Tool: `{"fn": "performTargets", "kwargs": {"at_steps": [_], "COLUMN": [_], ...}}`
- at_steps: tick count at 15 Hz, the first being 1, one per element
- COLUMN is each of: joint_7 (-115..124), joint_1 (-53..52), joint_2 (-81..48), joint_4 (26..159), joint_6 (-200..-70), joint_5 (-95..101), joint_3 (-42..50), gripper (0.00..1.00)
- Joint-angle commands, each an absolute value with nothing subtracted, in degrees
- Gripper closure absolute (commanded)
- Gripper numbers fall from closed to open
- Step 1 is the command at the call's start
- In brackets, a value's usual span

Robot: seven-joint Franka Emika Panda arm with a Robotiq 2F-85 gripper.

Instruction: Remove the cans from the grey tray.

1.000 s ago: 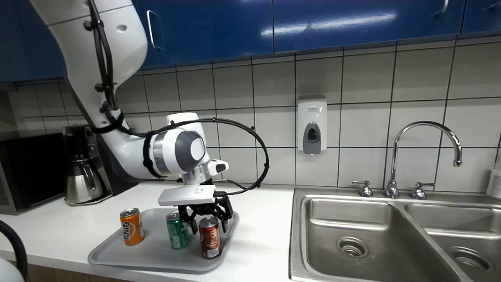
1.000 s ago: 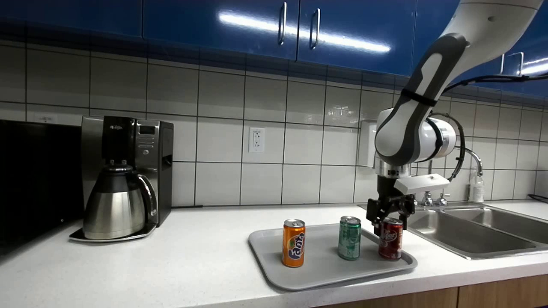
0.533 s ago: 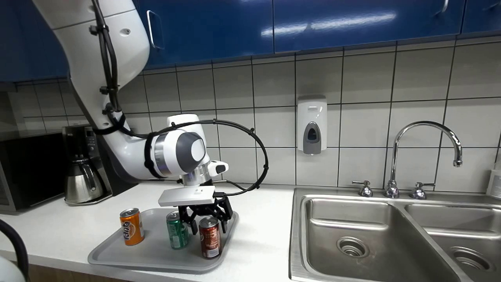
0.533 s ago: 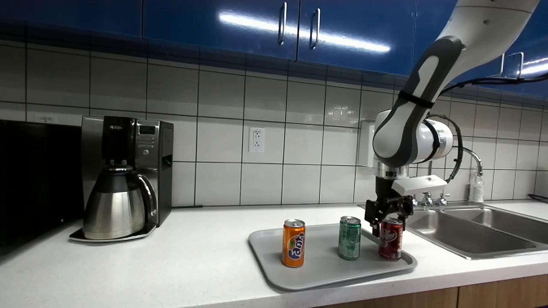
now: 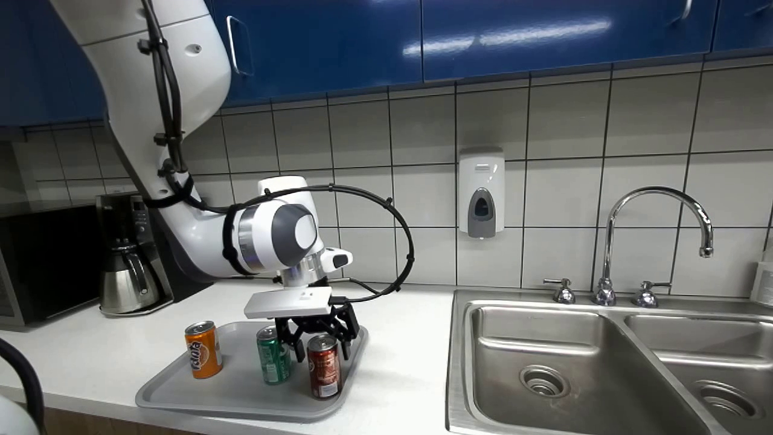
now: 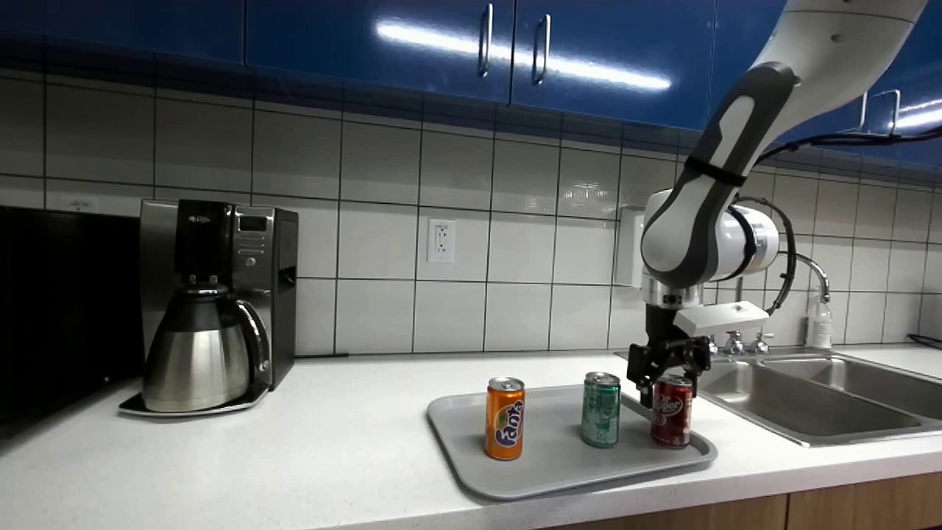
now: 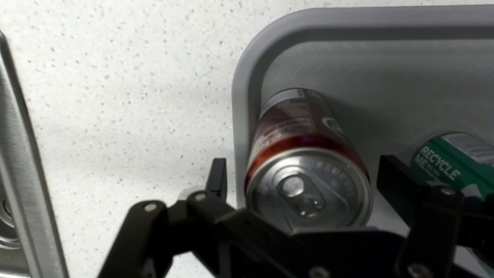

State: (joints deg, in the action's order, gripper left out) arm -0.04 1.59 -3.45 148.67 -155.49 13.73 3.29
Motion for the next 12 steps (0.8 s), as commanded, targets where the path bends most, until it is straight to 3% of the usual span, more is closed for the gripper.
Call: {"fn": "performTargets", "kwargs": {"at_steps": [1, 4, 6, 7, 8, 11, 12], "joint_7": [1.78, 1.72, 1.75, 1.64, 1.70, 1.73, 1.72], "joint_1": [1.57, 1.57, 1.55, 1.57, 1.57, 1.57, 1.58], "joint_2": [-2.46, -2.04, -1.97, -2.02, -2.06, -2.12, -2.01], "joint_4": [149.55, 150.03, 150.23, 150.32, 150.38, 150.46, 150.51], "joint_6": [-156.14, -156.27, -156.26, -156.37, -156.51, -156.73, -156.78], "joint_5": [15.28, 15.31, 15.44, 15.37, 15.45, 15.41, 15.39], "joint_3": [3.49, 3.52, 3.53, 3.53, 3.54, 3.55, 3.55], "gripper": [0.00, 0.00, 0.13, 0.31, 0.32, 0.57, 0.61]}}
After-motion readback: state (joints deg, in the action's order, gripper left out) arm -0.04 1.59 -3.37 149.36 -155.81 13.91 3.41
